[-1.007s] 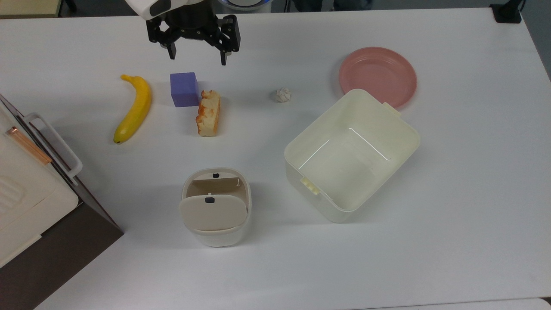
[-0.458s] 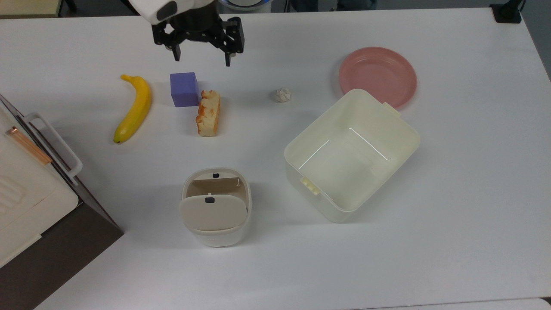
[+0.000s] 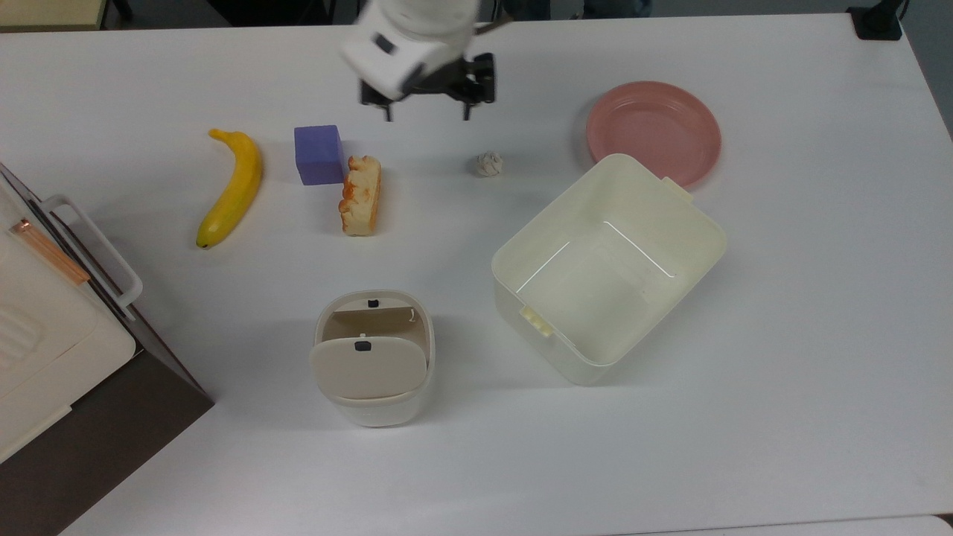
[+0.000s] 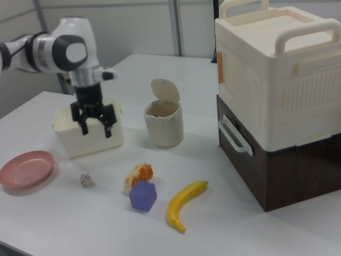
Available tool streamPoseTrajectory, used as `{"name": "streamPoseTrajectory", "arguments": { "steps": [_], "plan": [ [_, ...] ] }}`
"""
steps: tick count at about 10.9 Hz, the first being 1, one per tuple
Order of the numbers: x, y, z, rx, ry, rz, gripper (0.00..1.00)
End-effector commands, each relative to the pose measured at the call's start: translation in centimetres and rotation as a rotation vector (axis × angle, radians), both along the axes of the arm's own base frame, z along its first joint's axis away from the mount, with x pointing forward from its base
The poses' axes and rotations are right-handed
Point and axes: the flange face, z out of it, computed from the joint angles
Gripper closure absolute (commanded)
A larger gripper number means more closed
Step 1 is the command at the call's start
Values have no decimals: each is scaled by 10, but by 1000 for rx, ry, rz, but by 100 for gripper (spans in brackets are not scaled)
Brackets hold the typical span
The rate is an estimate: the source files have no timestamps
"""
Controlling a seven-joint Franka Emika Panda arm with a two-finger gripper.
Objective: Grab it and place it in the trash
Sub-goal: 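Move the gripper over the white crumpled paper ball and lower it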
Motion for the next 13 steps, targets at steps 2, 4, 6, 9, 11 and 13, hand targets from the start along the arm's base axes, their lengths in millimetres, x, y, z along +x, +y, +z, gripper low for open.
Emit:
{"name": "streamPoseTrajectory", "arguments": {
  "steps": [2, 4, 6, 9, 11, 13],
  "plan": [
    [-20, 46, -67, -26, -13, 42, 7],
    [-20, 49, -87, -31, -1, 46, 11],
    [-26, 53, -111, -29, -3, 57, 15],
    [-34, 73, -145, -38, 32, 98, 18],
    [-37, 80, -156, -45, 49, 112, 27],
    [-37, 81, -171, -53, 72, 114, 35]
  ]
}}
